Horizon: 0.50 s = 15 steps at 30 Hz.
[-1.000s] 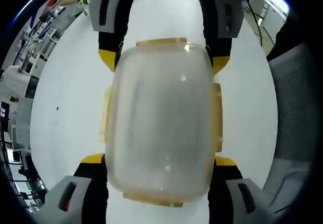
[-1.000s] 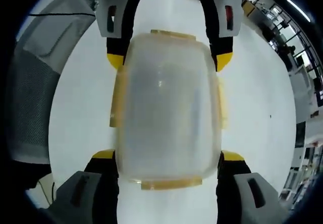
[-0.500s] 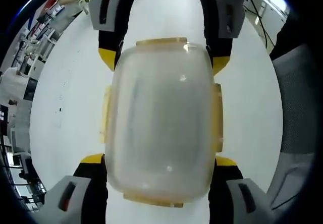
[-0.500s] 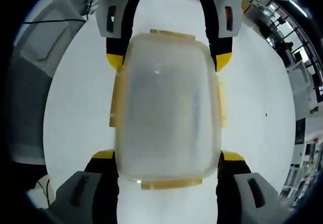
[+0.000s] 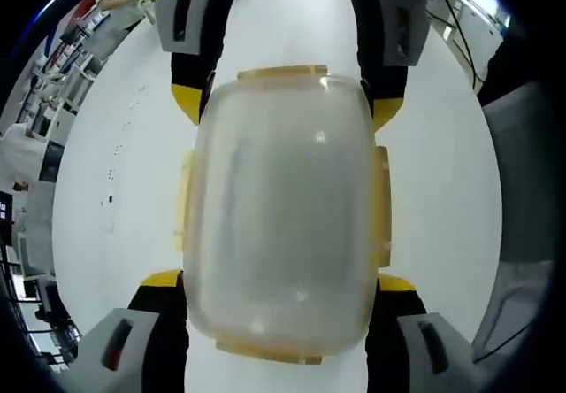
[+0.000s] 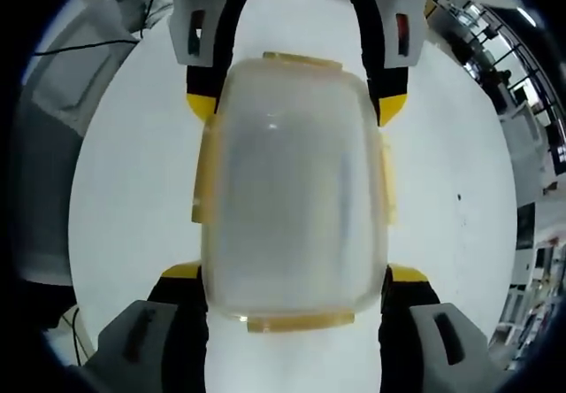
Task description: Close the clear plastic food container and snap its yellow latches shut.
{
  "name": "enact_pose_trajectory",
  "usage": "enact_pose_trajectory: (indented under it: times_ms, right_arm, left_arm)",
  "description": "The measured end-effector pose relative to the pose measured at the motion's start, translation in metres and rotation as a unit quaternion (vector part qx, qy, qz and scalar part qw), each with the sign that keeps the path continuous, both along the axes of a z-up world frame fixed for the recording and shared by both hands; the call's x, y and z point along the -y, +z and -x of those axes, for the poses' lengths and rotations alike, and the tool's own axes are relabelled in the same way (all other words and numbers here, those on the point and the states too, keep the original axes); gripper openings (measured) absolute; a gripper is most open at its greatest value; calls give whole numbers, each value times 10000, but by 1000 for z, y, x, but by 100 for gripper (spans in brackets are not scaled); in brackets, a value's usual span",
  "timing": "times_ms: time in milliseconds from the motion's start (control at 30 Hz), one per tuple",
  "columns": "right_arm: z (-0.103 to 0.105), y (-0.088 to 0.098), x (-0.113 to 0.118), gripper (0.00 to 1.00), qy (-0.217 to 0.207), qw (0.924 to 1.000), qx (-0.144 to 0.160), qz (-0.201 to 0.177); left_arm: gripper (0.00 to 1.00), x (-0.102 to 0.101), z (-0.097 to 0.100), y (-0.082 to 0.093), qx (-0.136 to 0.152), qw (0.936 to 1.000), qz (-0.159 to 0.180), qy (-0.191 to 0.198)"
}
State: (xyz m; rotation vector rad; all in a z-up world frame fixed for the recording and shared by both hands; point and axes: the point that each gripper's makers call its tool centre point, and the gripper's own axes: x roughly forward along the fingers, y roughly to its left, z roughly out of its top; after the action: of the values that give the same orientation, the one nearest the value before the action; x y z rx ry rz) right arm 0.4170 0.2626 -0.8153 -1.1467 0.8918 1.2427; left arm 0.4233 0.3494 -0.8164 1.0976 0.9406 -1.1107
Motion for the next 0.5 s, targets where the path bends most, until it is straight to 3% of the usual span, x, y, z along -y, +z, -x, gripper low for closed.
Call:
enact_pose_trajectory:
  times_ms: [500]
  right_arm:
    - [-3, 0, 1, 78, -192, 9998, 48, 12]
  left_arm:
    - [80, 1, -5, 1, -2, 9998, 58, -174]
